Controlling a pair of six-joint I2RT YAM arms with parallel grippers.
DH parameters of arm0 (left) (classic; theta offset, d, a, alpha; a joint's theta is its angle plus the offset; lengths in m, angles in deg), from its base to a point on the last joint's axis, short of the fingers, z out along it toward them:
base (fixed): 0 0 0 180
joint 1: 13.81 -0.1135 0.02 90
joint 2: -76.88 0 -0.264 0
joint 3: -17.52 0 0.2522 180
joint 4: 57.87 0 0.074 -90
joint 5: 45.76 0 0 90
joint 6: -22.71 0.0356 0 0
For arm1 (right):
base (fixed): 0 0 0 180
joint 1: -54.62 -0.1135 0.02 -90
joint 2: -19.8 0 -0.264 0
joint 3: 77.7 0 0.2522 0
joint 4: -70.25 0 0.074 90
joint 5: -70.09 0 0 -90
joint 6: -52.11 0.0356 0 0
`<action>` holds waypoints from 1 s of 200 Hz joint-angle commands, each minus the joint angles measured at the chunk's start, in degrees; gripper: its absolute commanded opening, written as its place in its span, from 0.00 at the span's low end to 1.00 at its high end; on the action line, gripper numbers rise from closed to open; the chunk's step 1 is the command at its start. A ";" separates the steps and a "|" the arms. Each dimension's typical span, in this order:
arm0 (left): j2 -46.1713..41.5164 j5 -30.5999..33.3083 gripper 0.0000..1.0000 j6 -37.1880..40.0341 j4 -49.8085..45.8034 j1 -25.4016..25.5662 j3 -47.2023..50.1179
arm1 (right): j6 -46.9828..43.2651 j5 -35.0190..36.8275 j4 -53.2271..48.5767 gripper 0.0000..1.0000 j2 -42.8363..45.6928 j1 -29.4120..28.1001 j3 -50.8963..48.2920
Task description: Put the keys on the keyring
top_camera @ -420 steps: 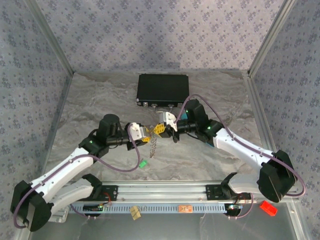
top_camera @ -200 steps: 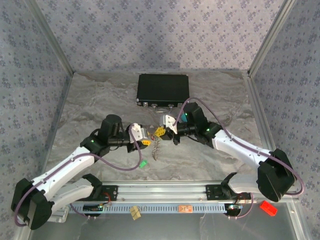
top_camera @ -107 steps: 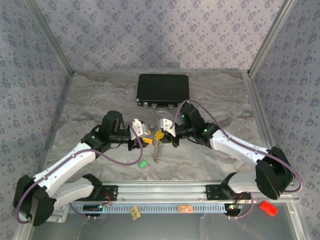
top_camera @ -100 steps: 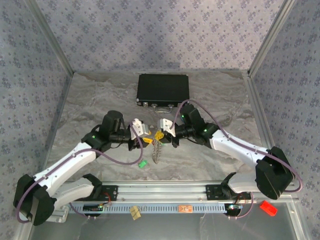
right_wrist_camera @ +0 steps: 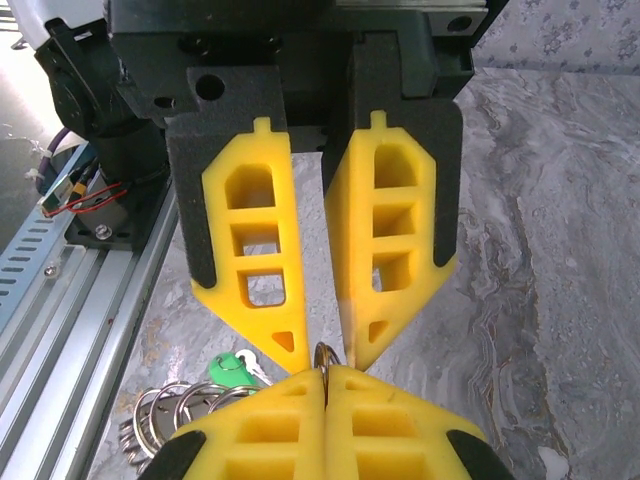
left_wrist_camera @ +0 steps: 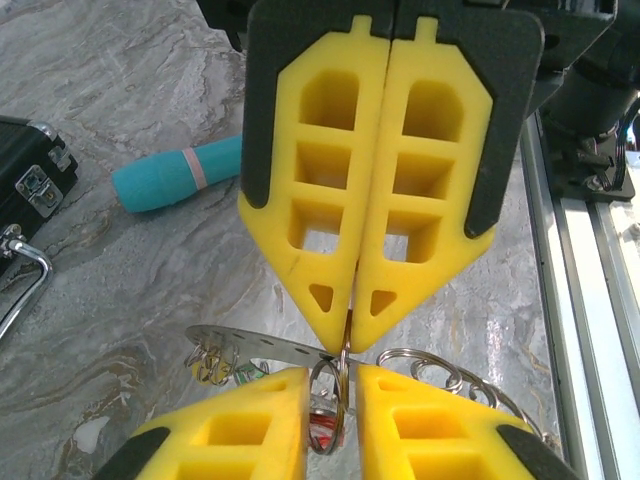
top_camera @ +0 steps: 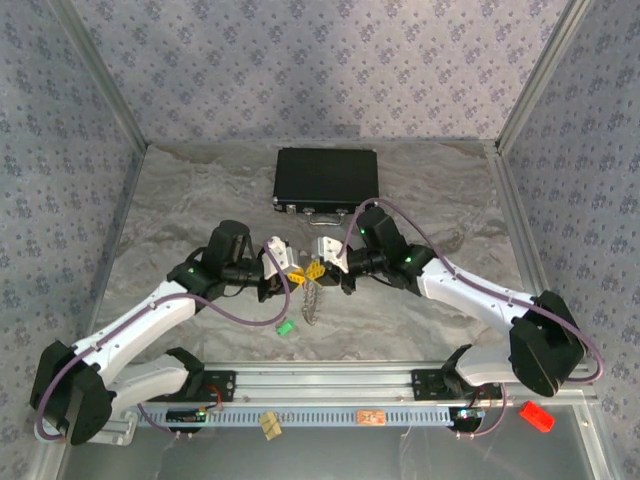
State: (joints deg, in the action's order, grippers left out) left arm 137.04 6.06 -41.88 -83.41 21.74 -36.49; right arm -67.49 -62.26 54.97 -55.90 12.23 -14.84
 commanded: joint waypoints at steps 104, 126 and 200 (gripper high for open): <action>1.32 -2.21 0.00 -0.44 -1.72 -0.39 -3.03 | 0.72 2.17 3.06 0.05 -0.68 -0.70 2.21; 1.03 2.14 0.00 -6.51 -0.10 -0.31 -2.92 | 3.30 4.46 4.86 0.35 0.72 1.06 0.44; 1.86 33.15 0.00 -44.67 -4.27 7.33 -9.28 | 9.27 7.32 4.48 0.31 9.17 -1.19 -5.14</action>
State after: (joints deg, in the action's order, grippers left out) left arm 138.18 27.66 -69.24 -84.39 28.62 -39.42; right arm -61.37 -56.45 59.08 -49.78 13.87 -18.40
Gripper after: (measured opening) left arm 0.044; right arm 0.325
